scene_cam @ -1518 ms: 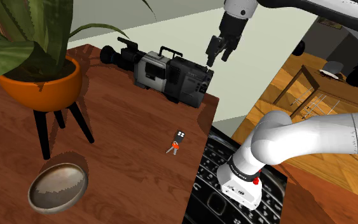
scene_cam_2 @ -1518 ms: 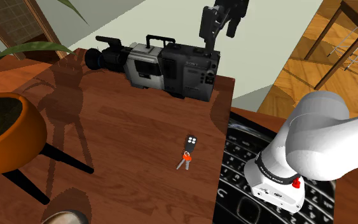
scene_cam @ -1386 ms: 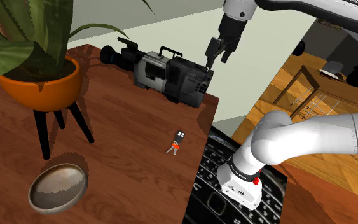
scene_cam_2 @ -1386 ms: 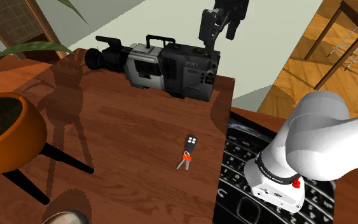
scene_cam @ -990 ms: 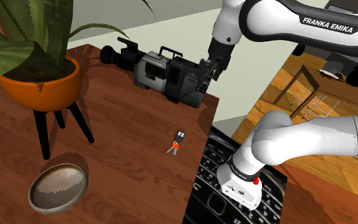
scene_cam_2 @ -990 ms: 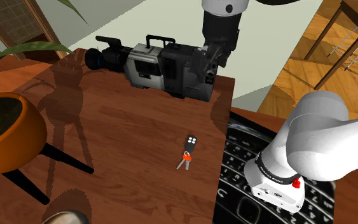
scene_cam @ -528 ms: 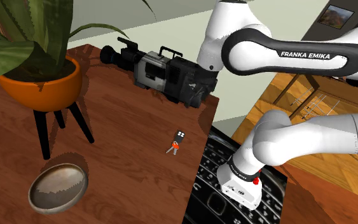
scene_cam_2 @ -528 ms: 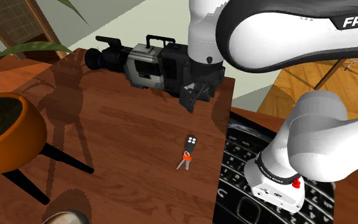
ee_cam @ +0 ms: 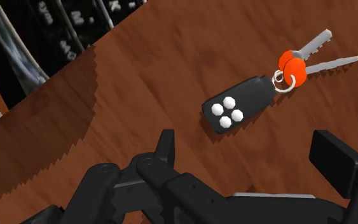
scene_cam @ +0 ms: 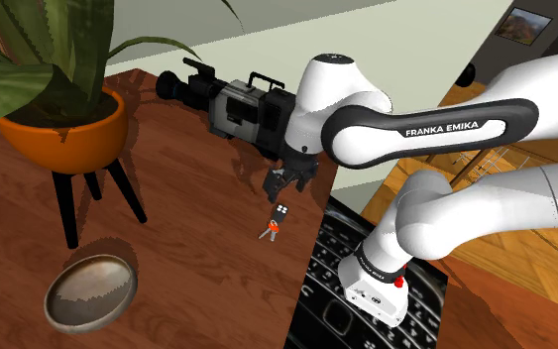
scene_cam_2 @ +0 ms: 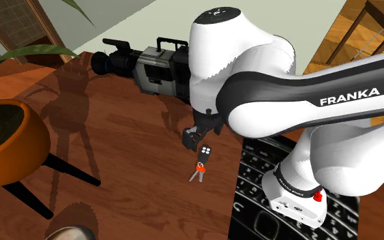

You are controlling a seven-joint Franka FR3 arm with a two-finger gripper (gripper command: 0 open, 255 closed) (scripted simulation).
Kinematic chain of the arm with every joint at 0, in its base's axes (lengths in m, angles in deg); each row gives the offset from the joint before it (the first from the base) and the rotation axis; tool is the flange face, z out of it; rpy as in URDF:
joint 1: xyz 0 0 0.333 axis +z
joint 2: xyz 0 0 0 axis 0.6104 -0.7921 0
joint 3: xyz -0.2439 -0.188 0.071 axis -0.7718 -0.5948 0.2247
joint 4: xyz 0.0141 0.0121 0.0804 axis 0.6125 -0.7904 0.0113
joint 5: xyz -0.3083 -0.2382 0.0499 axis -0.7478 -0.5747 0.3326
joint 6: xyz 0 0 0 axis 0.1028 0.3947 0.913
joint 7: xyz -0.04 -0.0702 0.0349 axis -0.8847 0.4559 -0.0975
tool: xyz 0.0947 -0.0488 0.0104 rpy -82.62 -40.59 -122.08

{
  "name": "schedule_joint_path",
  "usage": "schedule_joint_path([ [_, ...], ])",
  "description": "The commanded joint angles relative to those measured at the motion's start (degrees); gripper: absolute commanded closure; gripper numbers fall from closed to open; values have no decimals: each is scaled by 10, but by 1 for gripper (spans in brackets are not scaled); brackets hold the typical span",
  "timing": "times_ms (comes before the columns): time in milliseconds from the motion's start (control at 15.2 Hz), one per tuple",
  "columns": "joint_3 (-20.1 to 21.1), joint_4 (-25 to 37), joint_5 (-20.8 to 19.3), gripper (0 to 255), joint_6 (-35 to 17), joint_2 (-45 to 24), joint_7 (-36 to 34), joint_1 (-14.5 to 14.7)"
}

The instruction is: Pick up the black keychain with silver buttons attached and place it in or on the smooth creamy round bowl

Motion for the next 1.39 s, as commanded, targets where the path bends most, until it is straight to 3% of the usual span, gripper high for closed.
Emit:
schedule_joint_path([
  [0, 9, -10, 9, 0, -27, -16, -7, 4],
  [396, 20, -42, 19, 0, -97, -54, -6, 7],
  [924, 20, -42, 19, 0, -97, -54, -6, 7],
  [990, 20, -42, 19, 255, -97, -54, -6, 7],
  [1320, 20, -42, 19, 255, -97, -54, -6, 7],
])
